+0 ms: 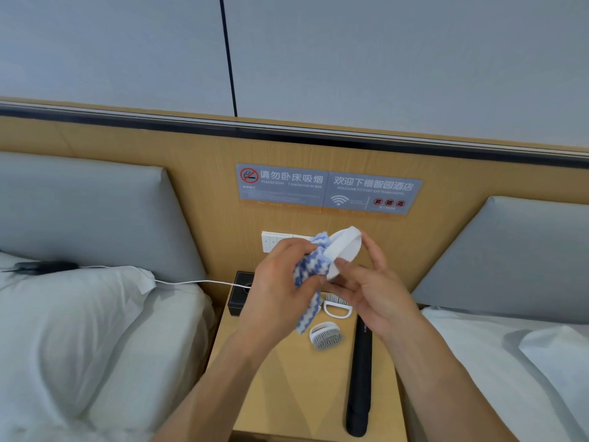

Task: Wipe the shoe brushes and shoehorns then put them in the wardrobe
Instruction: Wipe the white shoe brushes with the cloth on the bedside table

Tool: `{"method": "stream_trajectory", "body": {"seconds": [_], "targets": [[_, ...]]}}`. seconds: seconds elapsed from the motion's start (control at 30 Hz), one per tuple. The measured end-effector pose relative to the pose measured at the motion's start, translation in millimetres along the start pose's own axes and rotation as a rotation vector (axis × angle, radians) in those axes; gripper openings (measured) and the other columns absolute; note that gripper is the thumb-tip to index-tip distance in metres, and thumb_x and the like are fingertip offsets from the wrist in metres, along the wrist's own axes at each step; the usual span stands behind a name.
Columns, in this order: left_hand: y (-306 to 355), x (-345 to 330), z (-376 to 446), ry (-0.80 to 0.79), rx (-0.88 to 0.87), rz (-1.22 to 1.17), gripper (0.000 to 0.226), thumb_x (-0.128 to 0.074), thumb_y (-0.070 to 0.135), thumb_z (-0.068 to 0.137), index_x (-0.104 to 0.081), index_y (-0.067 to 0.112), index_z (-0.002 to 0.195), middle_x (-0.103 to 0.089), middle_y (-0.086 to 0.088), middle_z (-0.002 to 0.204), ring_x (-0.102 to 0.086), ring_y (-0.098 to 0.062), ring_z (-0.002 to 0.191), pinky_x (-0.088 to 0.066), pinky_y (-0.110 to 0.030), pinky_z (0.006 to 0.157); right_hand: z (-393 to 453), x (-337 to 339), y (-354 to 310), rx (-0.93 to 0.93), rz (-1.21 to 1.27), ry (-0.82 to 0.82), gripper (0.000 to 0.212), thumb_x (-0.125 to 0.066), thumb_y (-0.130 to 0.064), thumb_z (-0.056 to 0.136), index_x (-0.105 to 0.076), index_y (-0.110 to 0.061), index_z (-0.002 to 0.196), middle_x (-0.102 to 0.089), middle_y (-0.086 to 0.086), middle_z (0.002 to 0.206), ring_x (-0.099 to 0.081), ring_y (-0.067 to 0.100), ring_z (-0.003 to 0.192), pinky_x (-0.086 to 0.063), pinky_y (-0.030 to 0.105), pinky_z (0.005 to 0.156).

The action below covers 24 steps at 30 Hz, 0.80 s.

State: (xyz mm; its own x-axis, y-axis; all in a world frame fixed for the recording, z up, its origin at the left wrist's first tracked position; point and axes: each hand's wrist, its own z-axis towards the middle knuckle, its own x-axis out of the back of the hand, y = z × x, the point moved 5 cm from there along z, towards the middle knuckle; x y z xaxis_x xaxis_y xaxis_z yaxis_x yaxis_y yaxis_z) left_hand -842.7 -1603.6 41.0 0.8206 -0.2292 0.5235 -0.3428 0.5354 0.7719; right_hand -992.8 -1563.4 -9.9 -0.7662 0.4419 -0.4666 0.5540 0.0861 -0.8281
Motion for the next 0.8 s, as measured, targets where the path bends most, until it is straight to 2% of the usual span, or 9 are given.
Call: {"method": "stream_trajectory", "body": {"seconds": [0.17,0.27,0.37,0.43,0.53,0.7,0.8], "targets": [[-2.8,12.6,9.5,-0.088,-0.052,-0.013,0.034,-0.074,0.008,0.08,-0.063,0.017,0.111,-0.063,0.013,0.112,-0.058,-0.002,0.103,-0.043,-0.015,0.088,-6.3,-1.4,-11.3,-0.021,-0.102,-0.118,0.05,-0.061,0.002,0.092,-0.053,-0.03,0.13,-0.073,0.02,0.112,-0.072,0.038,0.1,-0.059,0.048,0.085],[-7.4,20.4,14.1,-0.135,-0.065,0.001,0.033,-0.073,0.007,0.081,-0.064,0.016,0.111,-0.063,0.013,0.115,-0.058,-0.002,0.105,-0.043,-0.017,0.09,-9.3,1.6,-18.0,-0.051,-0.117,-0.121,0.031,-0.067,-0.026,0.091,-0.062,-0.031,0.122,-0.071,0.02,0.116,-0.071,0.04,0.102,-0.059,0.049,0.081],[-8.5,24.5,16.4,-0.192,-0.088,0.025,0.034,-0.074,0.009,0.081,-0.064,0.017,0.112,-0.061,0.014,0.118,-0.055,0.003,0.105,-0.041,-0.013,0.089,-9.4,6.3,-23.3,-0.093,-0.142,-0.066,0.032,-0.071,-0.049,0.08,-0.071,-0.027,0.103,-0.072,0.021,0.112,-0.071,0.04,0.1,-0.06,0.048,0.078],[-7.5,25.7,17.0,-0.215,-0.105,0.032,0.034,-0.074,0.009,0.081,-0.064,0.018,0.113,-0.061,0.014,0.118,-0.055,0.003,0.106,-0.041,-0.013,0.09,-7.6,9.8,-25.7,-0.102,-0.185,-0.046,0.038,-0.075,-0.047,0.076,-0.066,-0.017,0.096,-0.071,0.02,0.113,-0.072,0.041,0.098,-0.06,0.045,0.077],[-5.1,27.4,18.0,-0.2,-0.133,0.042,0.034,-0.075,0.008,0.081,-0.064,0.016,0.113,-0.061,0.012,0.118,-0.055,0.003,0.108,-0.04,-0.012,0.09,-7.2,14.1,-28.6,-0.133,-0.167,-0.092,0.032,-0.08,-0.034,0.074,-0.061,-0.016,0.092,-0.068,0.022,0.114,-0.07,0.044,0.101,-0.059,0.047,0.08],[-5.4,34.0,20.7,-0.021,-0.058,0.051,0.031,-0.078,0.009,0.077,-0.068,0.017,0.105,-0.065,0.012,0.109,-0.057,0.004,0.096,-0.041,-0.008,0.082,-15.0,18.6,-24.0,-0.215,-0.108,-0.229,0.066,-0.088,-0.025,0.06,-0.062,-0.006,0.117,-0.066,0.025,0.122,-0.066,0.044,0.109,-0.059,0.051,0.084],[-2.8,34.5,20.9,0.061,-0.027,0.076,0.027,-0.077,0.009,0.077,-0.07,0.016,0.103,-0.067,0.012,0.103,-0.056,0.002,0.09,-0.041,-0.006,0.078,-18.7,13.3,-19.4,-0.202,-0.167,-0.296,0.057,-0.084,-0.019,0.063,-0.068,-0.009,0.116,-0.068,0.02,0.119,-0.067,0.036,0.103,-0.056,0.051,0.093]]}}
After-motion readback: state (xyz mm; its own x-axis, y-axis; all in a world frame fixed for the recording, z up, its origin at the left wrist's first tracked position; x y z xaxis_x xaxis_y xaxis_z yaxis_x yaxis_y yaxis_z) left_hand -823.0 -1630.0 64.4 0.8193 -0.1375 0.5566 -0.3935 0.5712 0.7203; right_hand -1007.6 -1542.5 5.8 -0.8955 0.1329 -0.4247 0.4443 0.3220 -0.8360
